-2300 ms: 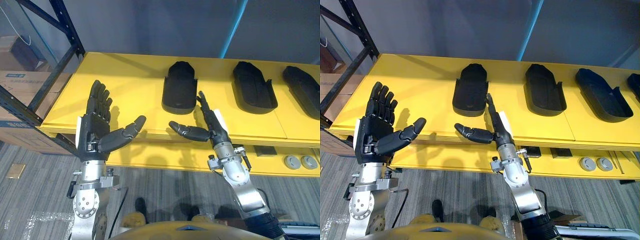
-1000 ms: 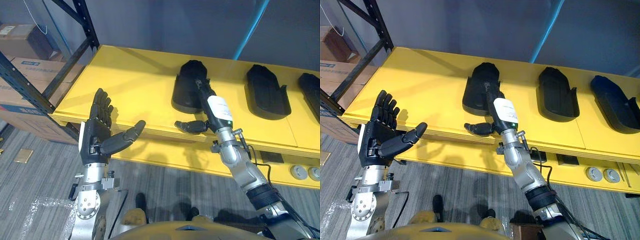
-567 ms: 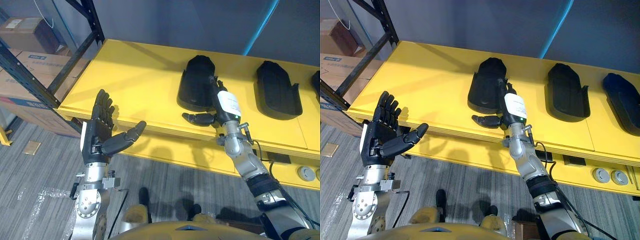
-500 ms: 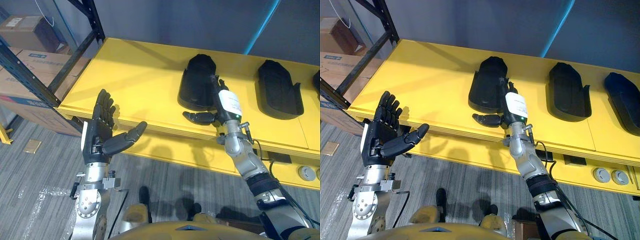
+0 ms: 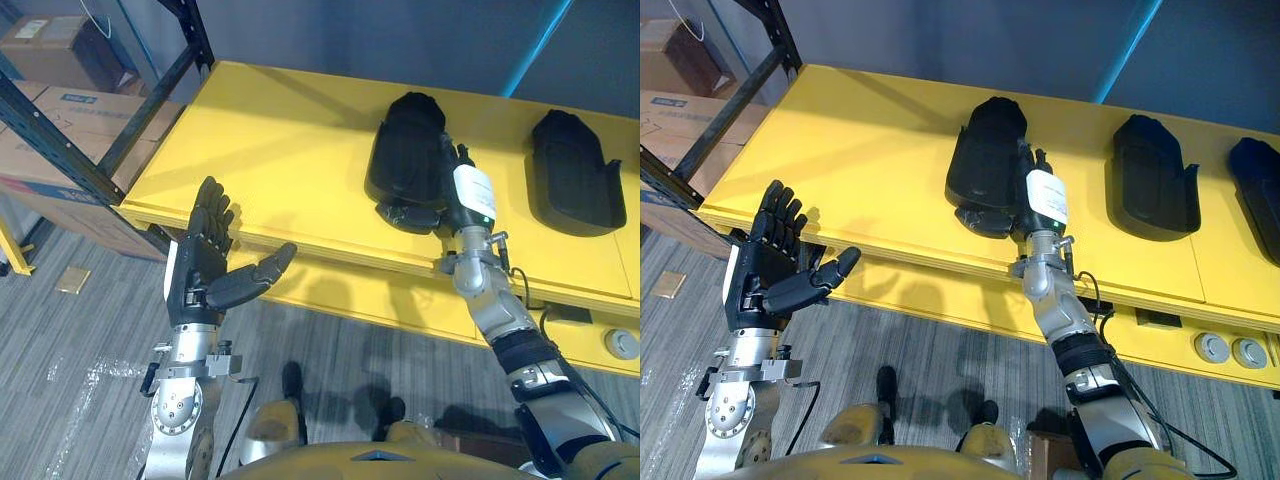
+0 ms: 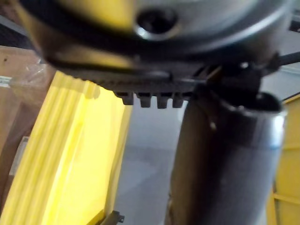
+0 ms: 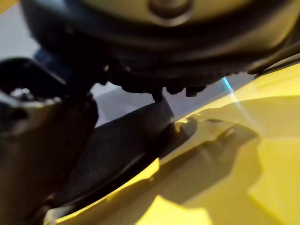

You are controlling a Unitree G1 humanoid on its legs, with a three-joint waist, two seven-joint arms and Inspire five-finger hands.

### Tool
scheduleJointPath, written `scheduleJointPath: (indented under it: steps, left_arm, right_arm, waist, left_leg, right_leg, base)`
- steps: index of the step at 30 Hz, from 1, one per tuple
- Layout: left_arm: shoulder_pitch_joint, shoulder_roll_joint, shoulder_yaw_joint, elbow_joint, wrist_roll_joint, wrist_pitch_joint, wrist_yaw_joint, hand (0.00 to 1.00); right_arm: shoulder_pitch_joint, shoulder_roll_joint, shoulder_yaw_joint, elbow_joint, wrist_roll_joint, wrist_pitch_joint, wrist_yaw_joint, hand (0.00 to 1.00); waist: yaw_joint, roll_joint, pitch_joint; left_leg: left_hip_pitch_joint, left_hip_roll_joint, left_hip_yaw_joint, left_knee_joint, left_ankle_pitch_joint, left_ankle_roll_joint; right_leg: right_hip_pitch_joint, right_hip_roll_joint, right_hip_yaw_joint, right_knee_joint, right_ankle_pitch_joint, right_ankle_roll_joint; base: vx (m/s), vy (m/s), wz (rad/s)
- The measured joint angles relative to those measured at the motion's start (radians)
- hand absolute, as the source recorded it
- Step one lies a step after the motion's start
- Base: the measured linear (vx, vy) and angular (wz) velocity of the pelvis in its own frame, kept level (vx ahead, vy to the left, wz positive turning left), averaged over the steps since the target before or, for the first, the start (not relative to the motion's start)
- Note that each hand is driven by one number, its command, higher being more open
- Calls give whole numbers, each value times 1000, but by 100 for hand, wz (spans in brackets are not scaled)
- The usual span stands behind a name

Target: Walk over and take three plastic housings, then place them on the shelf

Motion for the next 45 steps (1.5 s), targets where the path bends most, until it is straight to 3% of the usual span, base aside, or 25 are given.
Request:
scheduleJointPath:
  steps: [7, 13, 16, 19, 23, 25, 28, 31, 32, 36, 40, 42, 45]
  left_arm:
    - [-1, 0, 0, 0, 0, 0, -24, 100]
    - [0, 0, -1, 0, 0, 0, -34, 100]
    - [2, 0, 1, 0, 0, -16, -23, 100]
    - [2, -4, 14, -3, -7, -53, -2, 100]
    - [-2, -43, 43, -50, -107, -105, -20, 100]
    - [0, -48, 40, -73, -172, -110, -61, 100]
    - [3, -71, 14, -88, -288, -122, -177, 100]
    - [9, -71, -46, -89, -371, -126, -254, 100]
    - [9, -68, -86, -89, -402, -126, -286, 100]
    - [-17, -46, -189, -70, -436, -126, -336, 100]
    - [-134, -22, -294, 19, -443, -99, -302, 100]
    - [-186, -23, -360, 54, -432, -77, -244, 100]
    - [-217, -25, -407, 90, -396, -50, -190, 100]
  right_arm:
    - [0, 0, 0, 0, 0, -7, 3, 100]
    - [29, 0, -12, -44, -2, -57, 4, 100]
    - [164, 0, -55, -256, -1, -109, -8, 100]
    - [304, 16, -112, -495, 58, -211, -45, 100]
    - [468, 138, -247, -738, 269, -396, -58, 100]
    - [523, 177, -286, -766, 350, -414, -48, 100]
    - [667, 270, -362, -772, 470, -406, -36, 100]
    - [807, 345, -409, -772, 517, -363, -53, 100]
    - [870, 364, -431, -767, 542, -342, -67, 100]
    - [972, 384, -511, -720, 637, -328, -106, 100]
    - [1064, 410, -558, -712, 759, -365, -81, 100]
    - [1100, 413, -548, -707, 768, -385, -41, 100]
    - [1096, 399, -521, -705, 784, -399, 23, 100]
  waist:
    - [0, 0, 0]
    - [-2, 1, 0]
    - [-4, 0, 0]
    - [-12, -4, -3]
    - [-64, -27, -22]
    - [-83, -39, -37]
    - [-117, -47, -65]
    - [-155, -28, -82]
    - [-185, -13, -90]
    - [-261, 10, -101]
    - [-328, 18, -108]
    - [-355, 19, -109]
    - [-354, 19, -109]
  left_leg:
    - [6, 1, 3, 0, 0, 0]
    - [19, 3, 19, 0, -8, -10]
    - [20, 8, 26, 0, -12, -11]
    - [36, 12, 51, 0, -19, -8]
    - [67, 17, 111, 0, -37, -18]
    - [84, 21, 139, 0, -47, -21]
    - [120, 26, 203, 0, -72, -29]
    - [145, 33, 278, 0, -102, -41]
    - [153, 33, 325, 0, -112, -42]
    - [210, 43, 445, 1, -136, -59]
    - [258, 78, 578, 68, -204, -89]
    - [263, 98, 620, 103, -237, -94]
    - [258, 110, 633, 146, -254, -94]
  right_leg:
    - [1, -1, 4, 6, 3, 4]
    - [5, -1, 17, 3, -1, -1]
    - [4, 1, 20, -9, 1, 0]
    - [3, 4, 46, -15, 1, 1]
    - [-1, 13, 105, -21, 8, 10]
    - [-1, 17, 131, -22, 7, 9]
    - [-6, 23, 196, -23, 7, 9]
    - [-29, 28, 269, -23, 7, 9]
    - [-49, 32, 316, -23, 9, 9]
    - [-59, 59, 431, -26, 27, 18]
    - [-62, 95, 553, -27, 31, 21]
    - [-73, 114, 592, -27, 30, 22]
    - [-91, 127, 613, -26, 33, 21]
  base:
    - [0, 0, -1]
    - [0, 0, -8]
    - [6, -8, -5]
    - [35, -11, -23]
    - [57, -8, -41]
    - [55, 4, -51]
    - [47, 8, -64]
    - [11, 15, -76]
    - [15, 21, -89]
    - [60, 13, -96]
    - [33, -11, -98]
    - [-19, -44, -66]
    - [-36, -55, -35]
